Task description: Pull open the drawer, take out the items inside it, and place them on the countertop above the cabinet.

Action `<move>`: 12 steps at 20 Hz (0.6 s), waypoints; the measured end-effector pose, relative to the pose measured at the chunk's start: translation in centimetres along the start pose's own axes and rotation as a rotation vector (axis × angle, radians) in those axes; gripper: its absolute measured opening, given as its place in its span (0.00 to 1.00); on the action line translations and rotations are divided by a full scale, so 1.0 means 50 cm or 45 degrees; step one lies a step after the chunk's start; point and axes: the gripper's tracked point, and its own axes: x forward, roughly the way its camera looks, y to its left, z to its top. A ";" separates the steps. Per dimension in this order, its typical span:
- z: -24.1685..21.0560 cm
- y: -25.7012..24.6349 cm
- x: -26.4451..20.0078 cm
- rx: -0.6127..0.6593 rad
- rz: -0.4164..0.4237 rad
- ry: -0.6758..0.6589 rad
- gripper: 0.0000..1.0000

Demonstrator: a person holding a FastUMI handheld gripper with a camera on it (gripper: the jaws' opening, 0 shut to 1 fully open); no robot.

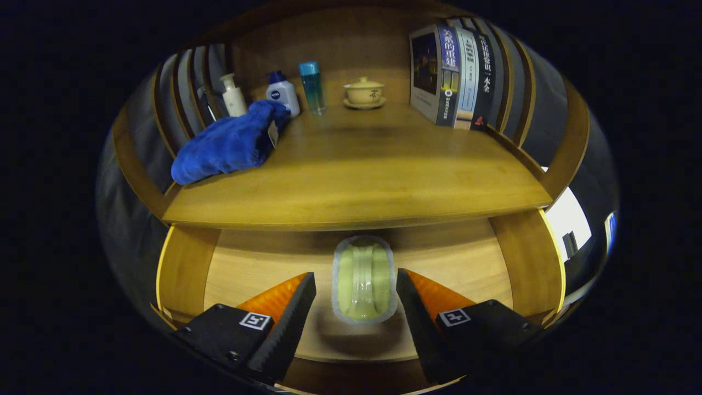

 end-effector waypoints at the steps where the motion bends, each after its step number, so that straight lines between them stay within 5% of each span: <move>1: -0.006 -0.003 0.009 0.014 -0.006 0.018 0.92; 5: -0.026 -0.010 0.035 0.085 0.004 0.090 0.81; 11: -0.037 -0.017 0.045 0.068 -0.011 0.084 0.29; 12: -0.034 -0.018 0.043 0.052 -0.017 0.065 0.29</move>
